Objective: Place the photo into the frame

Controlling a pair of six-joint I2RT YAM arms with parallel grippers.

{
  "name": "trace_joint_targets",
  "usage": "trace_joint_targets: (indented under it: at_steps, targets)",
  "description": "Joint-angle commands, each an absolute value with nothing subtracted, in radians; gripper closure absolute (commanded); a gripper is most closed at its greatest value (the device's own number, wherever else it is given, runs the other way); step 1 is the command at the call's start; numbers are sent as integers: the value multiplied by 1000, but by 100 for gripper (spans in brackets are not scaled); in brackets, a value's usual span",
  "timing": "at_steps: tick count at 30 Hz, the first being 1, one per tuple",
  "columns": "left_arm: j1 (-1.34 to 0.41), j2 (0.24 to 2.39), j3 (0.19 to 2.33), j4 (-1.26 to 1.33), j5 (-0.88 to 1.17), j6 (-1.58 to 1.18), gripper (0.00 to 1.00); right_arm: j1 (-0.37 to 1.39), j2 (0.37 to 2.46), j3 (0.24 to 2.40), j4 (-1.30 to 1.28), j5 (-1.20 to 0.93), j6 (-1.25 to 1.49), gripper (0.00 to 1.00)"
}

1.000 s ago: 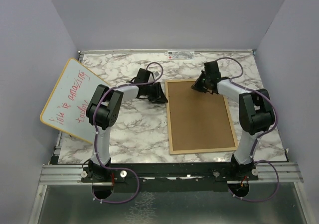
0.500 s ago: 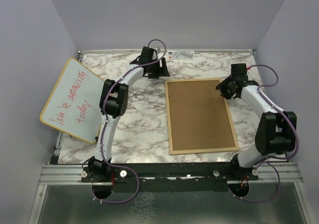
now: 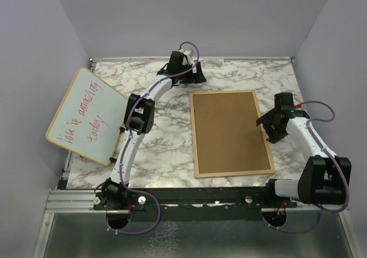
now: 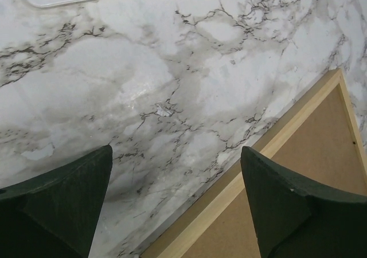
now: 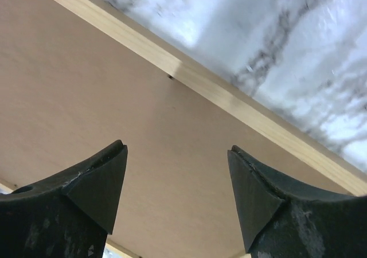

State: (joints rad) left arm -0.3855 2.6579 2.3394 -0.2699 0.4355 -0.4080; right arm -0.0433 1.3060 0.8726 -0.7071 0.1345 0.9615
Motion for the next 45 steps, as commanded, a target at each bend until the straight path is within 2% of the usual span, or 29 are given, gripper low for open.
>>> trace_joint_targets:
  at_steps: [1,13,18,25,32,36,41,45]
  targets:
    - [-395,2747,2312,-311,509,-364,6,-54,1283,829,-828,60,995,25]
    - [-395,2783,2257,-317,614,-341,7,-56,1300,733,-890,-138,966,21]
    - [-396,2793,2267,-314,625,-353,9,-56,1291,730,-942,-109,979,19]
    - [-405,2742,2155,-314,705,-310,21,-58,1280,765,-983,-6,977,19]
    - [-407,2660,2028,-347,734,-212,29,-65,1434,898,-902,124,922,21]
    - [-407,2616,1984,-406,656,-131,28,-72,1540,971,-823,184,858,23]
    - [-417,2556,1928,-437,454,-49,28,-74,1656,1088,-758,183,771,26]
    - [-448,2533,1925,-455,244,-11,43,-73,1699,1173,-748,136,739,30]
